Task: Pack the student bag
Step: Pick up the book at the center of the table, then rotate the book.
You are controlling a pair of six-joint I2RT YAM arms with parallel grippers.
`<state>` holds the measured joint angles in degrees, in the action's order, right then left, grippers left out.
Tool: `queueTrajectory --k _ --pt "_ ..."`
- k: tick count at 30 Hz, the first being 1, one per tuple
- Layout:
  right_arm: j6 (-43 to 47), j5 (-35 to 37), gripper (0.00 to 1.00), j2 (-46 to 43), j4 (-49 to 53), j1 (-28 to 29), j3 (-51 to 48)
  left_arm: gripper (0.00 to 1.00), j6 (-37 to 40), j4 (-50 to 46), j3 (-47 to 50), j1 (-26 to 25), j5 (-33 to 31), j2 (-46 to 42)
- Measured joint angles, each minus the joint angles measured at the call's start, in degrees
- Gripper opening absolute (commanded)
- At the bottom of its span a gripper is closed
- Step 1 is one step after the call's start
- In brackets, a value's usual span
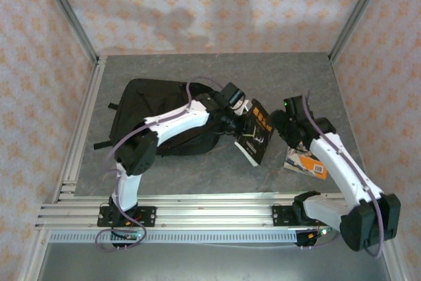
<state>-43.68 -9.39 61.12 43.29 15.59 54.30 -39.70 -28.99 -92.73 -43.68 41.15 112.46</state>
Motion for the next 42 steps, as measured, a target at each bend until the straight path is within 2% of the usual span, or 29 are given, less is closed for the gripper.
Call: queueTrajectory --k 4,13,19,23,26,28,29,35,38,39,40,42 --pt "-2.1 0.5 0.99 -3.6 -0.8 0.0 4.1 0.0 -2.8 2.9 0.2 0.2 -3.1 -6.5" --pt "0.3 -2.3 1.0 -3.6 -4.0 -0.1 7.0 0.0 -6.5 8.1 -0.4 0.4 -3.7 -13.1" --pt "-2.1 -14.8 1.0 -3.7 -15.4 -4.1 5.0 0.0 -13.4 16.5 9.6 3.0 -2.8 -22.0" --pt "-10.4 -26.4 0.99 -2.8 -30.8 -4.4 -1.0 0.0 -18.9 23.2 14.8 5.0 -2.2 -25.9" --pt "-15.2 -32.1 0.96 -0.9 -37.6 -4.2 -2.7 0.0 -21.5 26.9 16.8 5.7 -1.3 -27.0" --pt "-17.4 -34.8 0.89 -0.1 -40.9 -3.7 -2.8 0.0 -22.5 28.0 17.5 6.0 -0.9 -27.6" --pt "-18.5 -36.2 0.82 0.1 -42.8 -3.3 -2.8 0.0 -22.9 28.2 17.5 6.1 -0.8 -27.8" --pt "-18.9 -38.4 0.3 -0.1 -44.3 -2.9 -2.0 0.0 -23.4 28.0 17.5 7.1 0.2 -29.3" --pt "-16.1 -38.1 0.09 -0.7 -40.4 -2.9 1.0 0.3 -21.9 23.8 17.0 7.4 0.1 -29.3" --pt "-15.2 -38.0 0.06 -0.9 -38.7 -2.9 1.9 0.38 -21.3 22.3 16.6 7.4 0.2 -29.3" --pt "-14.0 -38.0 0.03 -1.1 -36.8 -2.9 2.8 0.44 -20.3 20.9 15.8 7.3 0.3 -29.3" --pt "-12.3 -37.9 0.01 -1.4 -34.1 -2.8 3.9 0.48 -18.3 18.7 14.3 7.3 0.4 -29.3"
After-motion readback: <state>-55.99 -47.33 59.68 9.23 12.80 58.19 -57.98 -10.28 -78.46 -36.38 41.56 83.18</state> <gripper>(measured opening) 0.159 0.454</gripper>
